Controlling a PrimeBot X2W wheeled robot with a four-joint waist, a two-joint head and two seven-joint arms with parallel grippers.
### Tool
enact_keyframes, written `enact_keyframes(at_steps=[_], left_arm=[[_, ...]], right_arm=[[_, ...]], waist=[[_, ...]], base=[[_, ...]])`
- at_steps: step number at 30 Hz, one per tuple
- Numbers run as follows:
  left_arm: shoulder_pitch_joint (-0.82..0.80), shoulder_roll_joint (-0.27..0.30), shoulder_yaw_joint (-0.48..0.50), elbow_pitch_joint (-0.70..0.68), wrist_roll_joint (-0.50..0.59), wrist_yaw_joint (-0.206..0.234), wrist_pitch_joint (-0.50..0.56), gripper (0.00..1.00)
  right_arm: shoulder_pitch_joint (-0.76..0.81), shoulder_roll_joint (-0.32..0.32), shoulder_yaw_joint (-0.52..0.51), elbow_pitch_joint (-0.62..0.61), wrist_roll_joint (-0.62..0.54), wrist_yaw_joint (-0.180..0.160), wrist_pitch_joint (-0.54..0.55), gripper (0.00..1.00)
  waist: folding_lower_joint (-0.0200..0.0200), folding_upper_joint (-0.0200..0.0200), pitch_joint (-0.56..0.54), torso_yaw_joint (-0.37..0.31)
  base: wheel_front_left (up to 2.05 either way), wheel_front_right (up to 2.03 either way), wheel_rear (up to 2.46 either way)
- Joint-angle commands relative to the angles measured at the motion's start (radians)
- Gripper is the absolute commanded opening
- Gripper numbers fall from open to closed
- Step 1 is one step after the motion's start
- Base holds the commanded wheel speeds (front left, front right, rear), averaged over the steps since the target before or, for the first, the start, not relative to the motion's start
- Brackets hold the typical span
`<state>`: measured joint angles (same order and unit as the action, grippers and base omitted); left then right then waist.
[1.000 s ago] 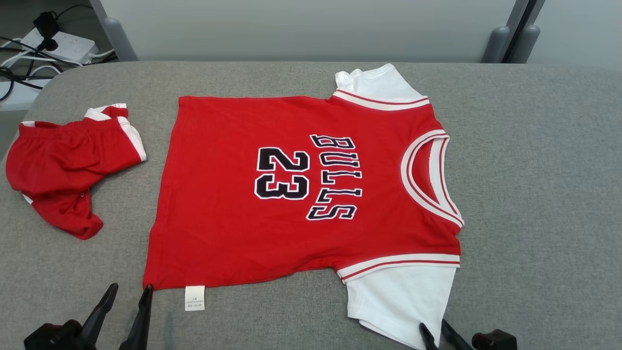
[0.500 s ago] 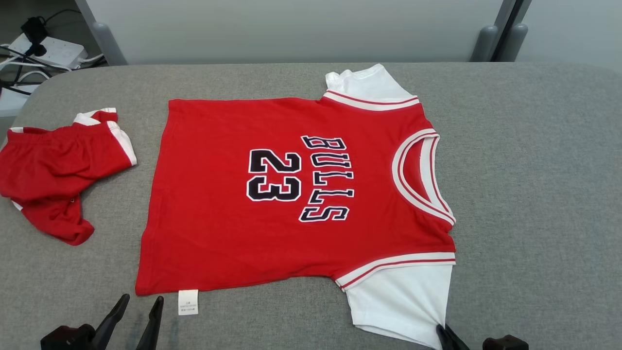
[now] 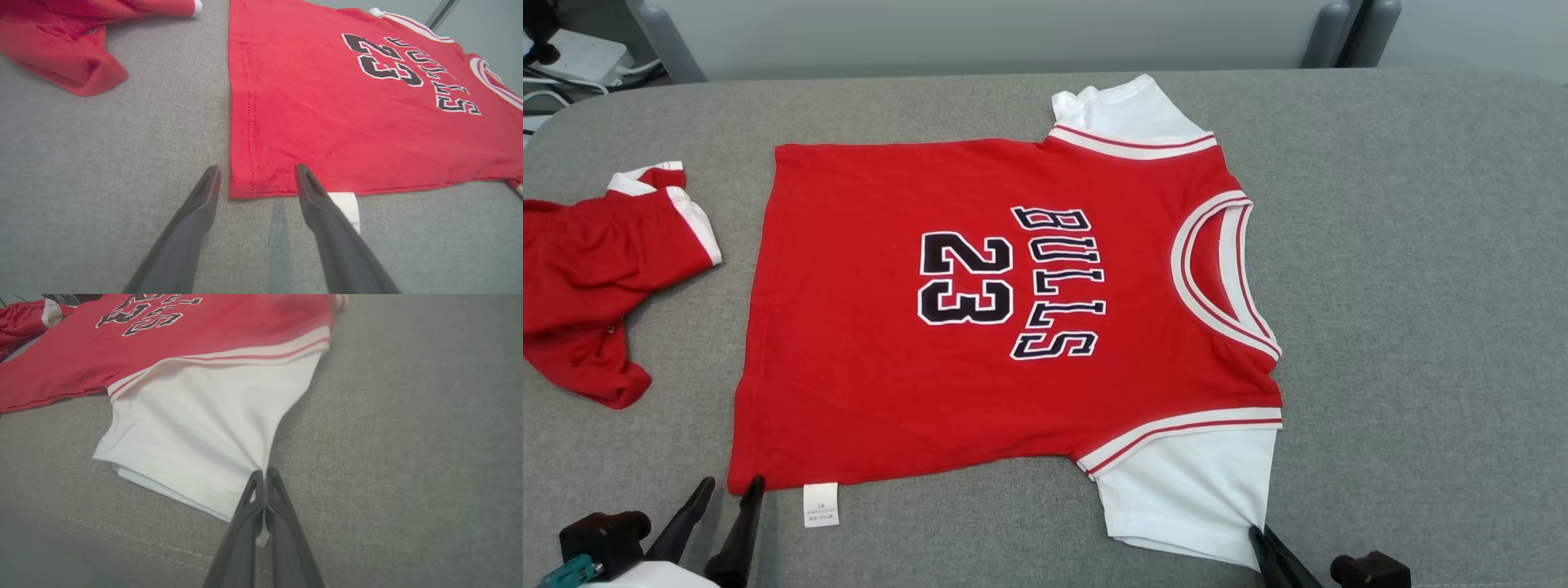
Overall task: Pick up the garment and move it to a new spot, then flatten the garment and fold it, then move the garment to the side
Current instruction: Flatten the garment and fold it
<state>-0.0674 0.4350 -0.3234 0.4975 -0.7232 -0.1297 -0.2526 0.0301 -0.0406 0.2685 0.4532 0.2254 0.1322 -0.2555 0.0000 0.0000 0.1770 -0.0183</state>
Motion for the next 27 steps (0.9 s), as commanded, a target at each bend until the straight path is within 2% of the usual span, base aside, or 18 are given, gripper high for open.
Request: enact_keyframes(at_steps=[1, 3, 4, 5, 6, 7, 8, 19, 20, 21, 22, 23, 27], left_arm=[[-0.053, 0.044, 0.026, -0.003, -0.028, -0.001, -0.009, 0.8], [-0.062, 0.054, 0.002, 0.011, -0.068, -0.001, -0.009, 0.45], [-0.066, 0.059, -0.013, 0.014, -0.092, -0.001, -0.009, 0.36], [-0.07, 0.065, -0.026, 0.015, -0.116, -0.001, -0.009, 0.32], [-0.075, 0.074, -0.044, 0.015, -0.133, -0.001, -0.009, 0.06], [-0.075, 0.074, -0.044, 0.015, -0.133, -0.001, -0.009, 0.06], [-0.084, 0.086, -0.065, 0.015, -0.176, -0.001, -0.009, 0.0], [-0.108, 0.139, -0.109, 0.009, -0.244, -0.001, -0.009, 0.0], [-0.108, 0.142, -0.111, 0.007, -0.241, -0.001, -0.009, 0.04], [-0.108, 0.143, -0.109, 0.004, -0.237, -0.001, -0.009, 0.14], [-0.107, 0.143, -0.105, 0.002, -0.235, -0.001, -0.009, 0.74], [-0.105, 0.142, -0.105, 0.001, -0.233, -0.001, -0.009, 1.0], [-0.098, 0.139, -0.11, 0.003, -0.233, -0.001, -0.009, 1.0]], right_arm=[[-0.011, -0.01, 0.024, -0.034, -0.015, -0.002, -0.001, 0.0], [-0.013, -0.01, 0.024, -0.044, -0.018, -0.002, 0.001, 0.0], [-0.014, -0.01, 0.023, -0.049, -0.019, -0.002, 0.001, 0.0], [-0.016, -0.01, 0.022, -0.054, -0.021, -0.002, 0.001, 0.0], [-0.017, -0.01, 0.021, -0.059, -0.024, -0.002, 0.002, 0.0], [-0.017, -0.01, 0.021, -0.059, -0.024, -0.002, 0.002, 0.0], [-0.017, -0.01, 0.019, -0.07, -0.029, -0.002, 0.005, 0.0], [-0.012, -0.01, 0.001, -0.123, -0.06, -0.002, 0.03, 0.0], [-0.01, -0.01, -0.001, -0.127, -0.061, -0.002, 0.032, 0.0], [-0.007, -0.01, -0.003, -0.13, -0.062, -0.002, 0.035, 0.0], [-0.005, -0.01, -0.003, -0.133, -0.062, -0.002, 0.036, 0.0], [-0.003, -0.01, -0.003, -0.134, -0.061, -0.002, 0.037, 0.0], [0.0, -0.01, 0.005, -0.138, -0.056, -0.002, 0.039, 0.0]], waist=[[0.0, 0.0, 0.009, -0.004], [0.0, 0.0, 0.017, -0.007], [0.0, 0.0, 0.021, -0.009], [0.0, 0.0, 0.026, -0.011], [0.0, 0.0, 0.03, -0.012], [0.0, 0.0, 0.03, -0.012], [0.0, 0.0, 0.038, -0.014], [0.0, 0.0, 0.055, -0.026], [0.0, 0.0, 0.055, -0.025], [0.0, 0.0, 0.054, -0.025], [0.0, 0.0, 0.053, -0.025], [0.0, 0.0, 0.053, -0.025], [0.0, 0.0, 0.055, -0.027]], base=[[0.0, 0.0, 0.0], [0.0, 0.0, 0.0], [0.0, 0.0, 0.0], [0.0, 0.0, 0.0], [0.0, 0.0, 0.0], [0.0, 0.0, 0.0], [0.0, 0.0, 0.0], [0.0, 0.0, 0.0], [0.0, 0.0, 0.0], [0.0, 0.0, 0.0], [0.0, 0.0, 0.0], [0.0, 0.0, 0.0], [0.0, 0.0, 0.0]])
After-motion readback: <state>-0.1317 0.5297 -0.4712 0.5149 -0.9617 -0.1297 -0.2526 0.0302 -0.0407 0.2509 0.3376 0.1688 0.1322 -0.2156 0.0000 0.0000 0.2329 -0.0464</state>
